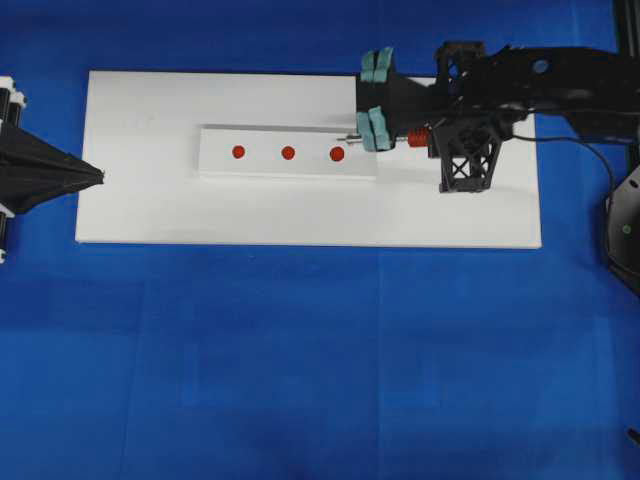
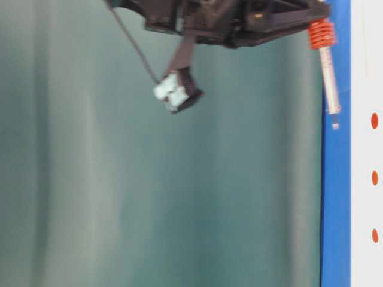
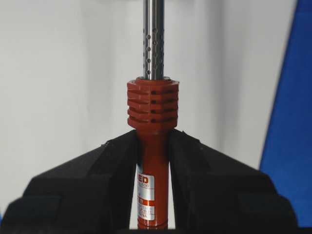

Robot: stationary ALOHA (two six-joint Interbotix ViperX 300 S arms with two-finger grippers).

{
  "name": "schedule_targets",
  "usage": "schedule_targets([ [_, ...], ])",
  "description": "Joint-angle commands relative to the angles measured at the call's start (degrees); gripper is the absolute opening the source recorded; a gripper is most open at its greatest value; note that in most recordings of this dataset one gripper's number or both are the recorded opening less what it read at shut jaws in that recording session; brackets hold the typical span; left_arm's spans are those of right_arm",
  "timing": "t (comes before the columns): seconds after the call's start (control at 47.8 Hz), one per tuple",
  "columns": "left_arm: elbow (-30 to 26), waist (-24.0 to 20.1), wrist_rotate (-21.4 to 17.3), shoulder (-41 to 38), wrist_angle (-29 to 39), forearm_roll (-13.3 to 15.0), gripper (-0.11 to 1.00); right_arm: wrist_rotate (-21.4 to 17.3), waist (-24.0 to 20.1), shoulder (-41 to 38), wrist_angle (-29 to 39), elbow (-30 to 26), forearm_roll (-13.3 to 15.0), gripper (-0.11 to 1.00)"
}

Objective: Touch the tip of the soldering iron to the mark.
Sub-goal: 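Lift the iron and carry it back toward the front of the table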

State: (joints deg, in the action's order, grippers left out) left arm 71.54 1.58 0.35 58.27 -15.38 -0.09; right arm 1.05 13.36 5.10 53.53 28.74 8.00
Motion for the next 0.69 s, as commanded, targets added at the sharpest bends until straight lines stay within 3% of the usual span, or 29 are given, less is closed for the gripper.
schedule_targets([
  [0.0, -0.7, -0.2, 0.0, -0.2, -0.7, -0.1, 0.0, 0.0, 0.2, 3.5, 1.6, -2.2, 0.8, 0.06],
  [0.335, -0.7, -0.1, 0.0, -0.2, -0.8, -0.1, 0.0, -0.3, 0.2, 7.2, 8.4, -6.1, 3.7, 0.06],
  [0.67, -0.8, -0.2, 0.0, -0.2, -0.8, -0.1, 0.0, -0.6, 0.1, 7.4, 8.5, -6.1, 4.2, 0.06],
])
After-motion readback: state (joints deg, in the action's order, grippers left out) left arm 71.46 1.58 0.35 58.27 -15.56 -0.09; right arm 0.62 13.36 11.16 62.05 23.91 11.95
